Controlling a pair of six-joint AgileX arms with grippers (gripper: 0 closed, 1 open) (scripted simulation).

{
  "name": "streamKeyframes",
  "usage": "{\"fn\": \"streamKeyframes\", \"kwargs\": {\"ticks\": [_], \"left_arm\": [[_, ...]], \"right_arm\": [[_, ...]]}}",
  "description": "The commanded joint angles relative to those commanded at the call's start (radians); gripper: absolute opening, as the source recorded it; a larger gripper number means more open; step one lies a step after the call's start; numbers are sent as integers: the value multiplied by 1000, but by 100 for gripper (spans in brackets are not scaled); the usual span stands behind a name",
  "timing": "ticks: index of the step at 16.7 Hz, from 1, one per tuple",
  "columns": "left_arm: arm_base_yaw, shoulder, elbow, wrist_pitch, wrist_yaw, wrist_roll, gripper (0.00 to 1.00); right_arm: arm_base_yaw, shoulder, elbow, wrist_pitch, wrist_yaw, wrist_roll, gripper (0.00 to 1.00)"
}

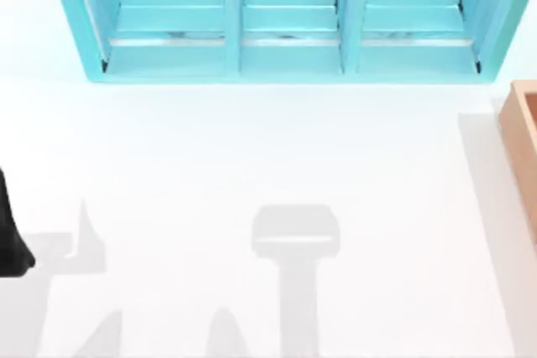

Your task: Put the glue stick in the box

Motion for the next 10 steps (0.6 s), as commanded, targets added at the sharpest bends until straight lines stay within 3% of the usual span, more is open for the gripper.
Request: {"fn": "streamKeyframes", "kwargs": {"ticks": [1, 10], "left_arm": [[0, 0, 0, 0, 0, 0, 100], [0, 0, 0, 0, 0, 0, 100]], "right_arm": [[0, 0, 0, 0, 0, 0, 0], [0, 0, 0, 0, 0, 0, 68]]}}
